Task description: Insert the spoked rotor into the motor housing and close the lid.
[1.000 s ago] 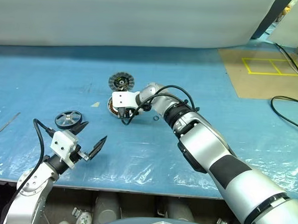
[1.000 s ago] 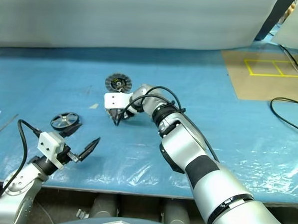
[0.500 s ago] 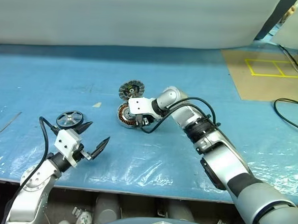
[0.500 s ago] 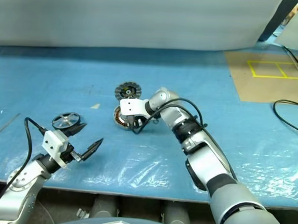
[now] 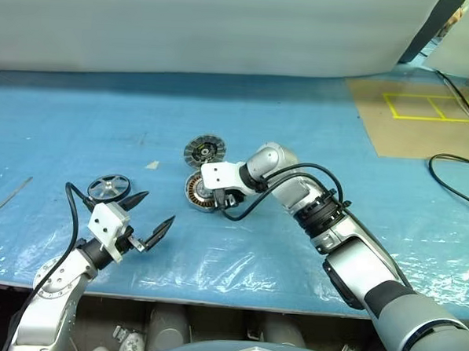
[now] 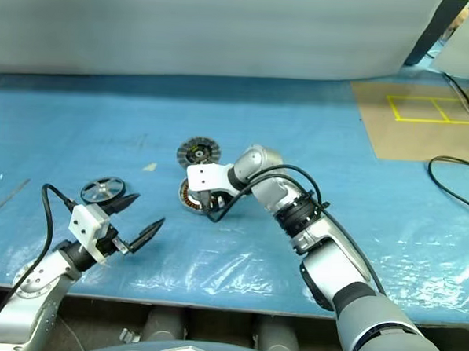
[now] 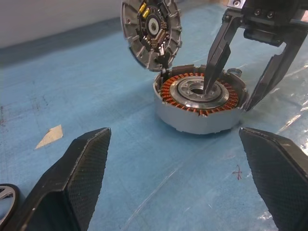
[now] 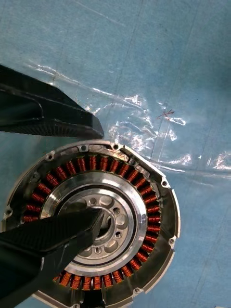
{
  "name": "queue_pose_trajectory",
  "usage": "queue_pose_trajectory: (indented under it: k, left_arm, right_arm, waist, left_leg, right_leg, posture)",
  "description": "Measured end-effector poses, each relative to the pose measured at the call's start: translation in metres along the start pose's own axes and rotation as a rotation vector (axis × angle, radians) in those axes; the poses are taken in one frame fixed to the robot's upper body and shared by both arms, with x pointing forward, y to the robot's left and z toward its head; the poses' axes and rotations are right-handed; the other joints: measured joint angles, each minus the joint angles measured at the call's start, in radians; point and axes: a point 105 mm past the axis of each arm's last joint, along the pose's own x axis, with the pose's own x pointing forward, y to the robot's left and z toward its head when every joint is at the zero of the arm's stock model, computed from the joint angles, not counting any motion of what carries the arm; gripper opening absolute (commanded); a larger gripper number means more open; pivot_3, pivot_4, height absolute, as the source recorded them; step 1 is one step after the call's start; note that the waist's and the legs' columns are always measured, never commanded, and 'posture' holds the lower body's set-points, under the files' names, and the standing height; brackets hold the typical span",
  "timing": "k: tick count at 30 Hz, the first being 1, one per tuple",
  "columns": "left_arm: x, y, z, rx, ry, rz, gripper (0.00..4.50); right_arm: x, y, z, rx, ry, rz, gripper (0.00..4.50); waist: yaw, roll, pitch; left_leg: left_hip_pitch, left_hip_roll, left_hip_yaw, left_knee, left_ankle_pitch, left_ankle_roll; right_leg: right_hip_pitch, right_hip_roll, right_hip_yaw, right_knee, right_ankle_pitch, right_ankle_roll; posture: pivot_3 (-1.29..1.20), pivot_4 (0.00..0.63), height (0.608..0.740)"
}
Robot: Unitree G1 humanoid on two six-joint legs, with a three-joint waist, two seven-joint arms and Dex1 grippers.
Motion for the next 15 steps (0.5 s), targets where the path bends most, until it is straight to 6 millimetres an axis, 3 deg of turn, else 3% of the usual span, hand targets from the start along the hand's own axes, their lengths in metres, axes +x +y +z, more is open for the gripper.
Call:
queue_pose_trajectory:
  k: [4,10,15]
  left_arm:
    - [0.004,-0.001,0.001,0.001,-0.007,-0.011,4.5]
    - [0.008,-0.005,-0.002,-0.012,-0.003,-0.039,4.5]
    - [0.018,-0.006,0.001,-0.008,-0.022,-0.068,4.5]
  right_arm:
    - [-0.001,0.006,0.0,0.04,-0.072,0.028,4.42]
    - [-0.023,0.021,-0.003,0.096,-0.183,0.078,4.42]
    - [-0.05,0.012,0.022,0.083,-0.363,-0.035,4.42]
  waist:
    - [-0.003,0.0,0.0]
    - [-0.001,0.0,0.001]
    - [-0.004,-0.001,0.001]
  left_leg:
    - [0.001,0.0,0.0,0.0,0.0,0.0]
    - [-0.003,0.0,0.0,0.001,0.0,0.0]
    - [-0.005,0.002,0.0,0.0,0.0,0.0]
  right_leg:
    - [0.001,0.0,0.0,0.001,0.0,0.0]
    - [-0.003,0.0,0.0,0.0,0.0,0.0]
    - [-0.007,0.002,0.0,0.001,0.0,0.0]
  posture:
    - [0.0,0.15,0.74]
    - [0.0,0.15,0.74]
    - [0.0,0.15,0.74]
